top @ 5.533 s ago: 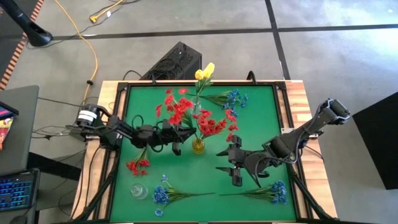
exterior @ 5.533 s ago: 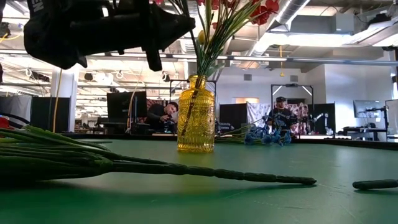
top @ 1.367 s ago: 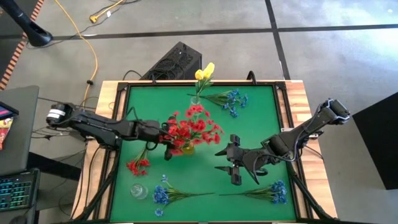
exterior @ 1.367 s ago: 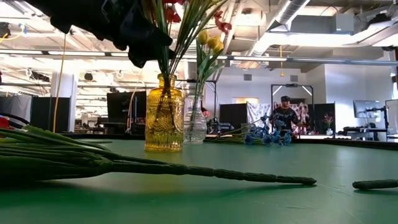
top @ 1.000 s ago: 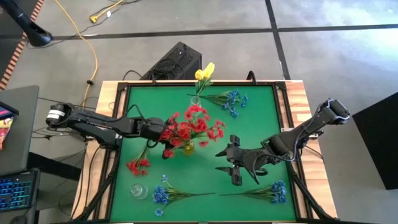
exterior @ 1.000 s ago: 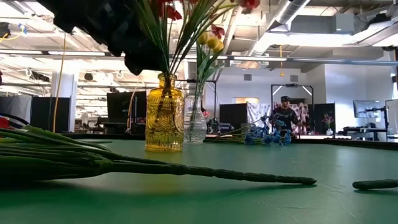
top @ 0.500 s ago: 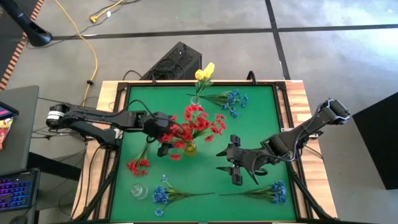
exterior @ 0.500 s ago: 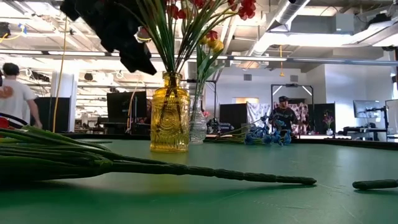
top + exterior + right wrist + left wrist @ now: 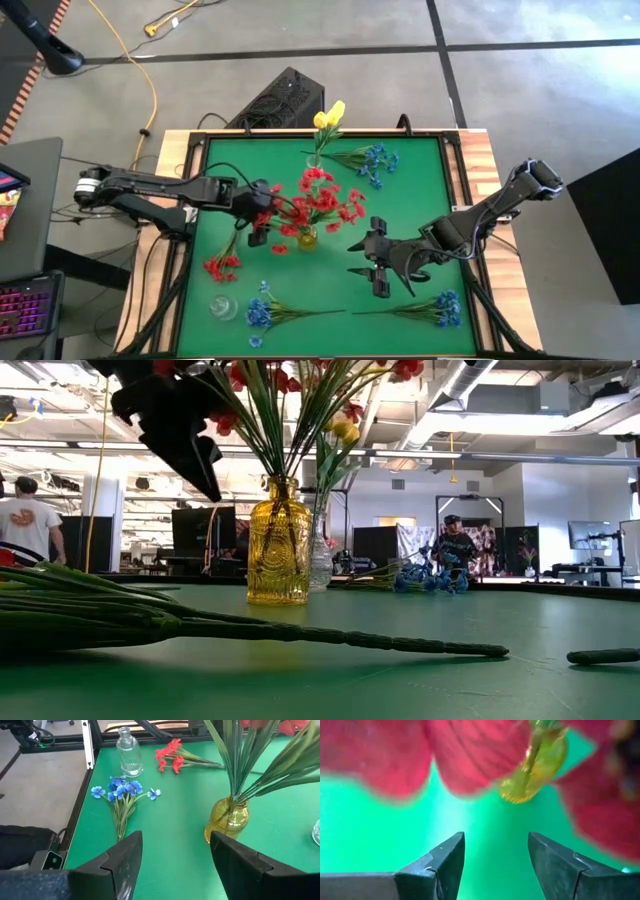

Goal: Sort flowers into vase by color
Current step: Put the bottom red flowers into the yellow vase

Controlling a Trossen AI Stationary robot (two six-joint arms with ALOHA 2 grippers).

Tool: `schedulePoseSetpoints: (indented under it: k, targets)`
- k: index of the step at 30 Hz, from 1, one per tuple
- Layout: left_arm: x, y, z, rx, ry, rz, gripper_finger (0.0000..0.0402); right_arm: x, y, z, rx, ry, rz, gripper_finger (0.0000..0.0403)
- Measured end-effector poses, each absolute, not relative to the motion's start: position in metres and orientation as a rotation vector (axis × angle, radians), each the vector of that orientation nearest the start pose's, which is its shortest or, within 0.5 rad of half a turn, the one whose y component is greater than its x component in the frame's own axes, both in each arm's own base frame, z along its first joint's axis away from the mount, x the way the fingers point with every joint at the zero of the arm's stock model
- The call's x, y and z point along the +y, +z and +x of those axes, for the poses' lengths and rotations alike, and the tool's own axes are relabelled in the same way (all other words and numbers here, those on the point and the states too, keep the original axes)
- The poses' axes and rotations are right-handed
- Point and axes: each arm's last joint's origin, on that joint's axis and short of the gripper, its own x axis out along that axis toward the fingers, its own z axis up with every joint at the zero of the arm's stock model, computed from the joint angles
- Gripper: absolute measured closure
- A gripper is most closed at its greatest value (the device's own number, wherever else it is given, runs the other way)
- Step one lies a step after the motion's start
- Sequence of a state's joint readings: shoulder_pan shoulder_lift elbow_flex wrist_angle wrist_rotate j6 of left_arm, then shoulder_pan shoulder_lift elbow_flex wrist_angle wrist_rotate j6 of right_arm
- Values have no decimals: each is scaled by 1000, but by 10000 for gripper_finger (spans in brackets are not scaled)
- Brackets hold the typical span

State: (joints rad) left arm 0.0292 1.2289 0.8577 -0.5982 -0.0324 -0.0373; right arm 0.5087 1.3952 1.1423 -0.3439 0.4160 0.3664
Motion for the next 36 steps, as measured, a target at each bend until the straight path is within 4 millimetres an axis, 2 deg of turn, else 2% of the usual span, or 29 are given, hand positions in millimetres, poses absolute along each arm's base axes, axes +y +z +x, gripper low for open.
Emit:
schedulePoseSetpoints:
  k: [5, 11, 16, 20, 30, 36]
  targets:
    - [11, 248, 231, 1010, 117, 16, 195, 138, 307, 271, 541, -10, 91, 143]
    - [16, 289, 234, 920, 109, 83, 195, 136, 307, 272, 544, -17, 92, 143]
    - [22, 318, 221, 908, 153, 95, 195, 136, 307, 272, 549, -23, 107, 143]
    - [28, 326, 200, 950, 247, 98, 195, 135, 306, 271, 556, -27, 110, 143]
    - [33, 334, 146, 1032, 423, -48, 195, 135, 304, 271, 557, -27, 109, 143]
    - [31, 308, 128, 1073, 452, -125, 195, 139, 293, 267, 578, -26, 103, 143]
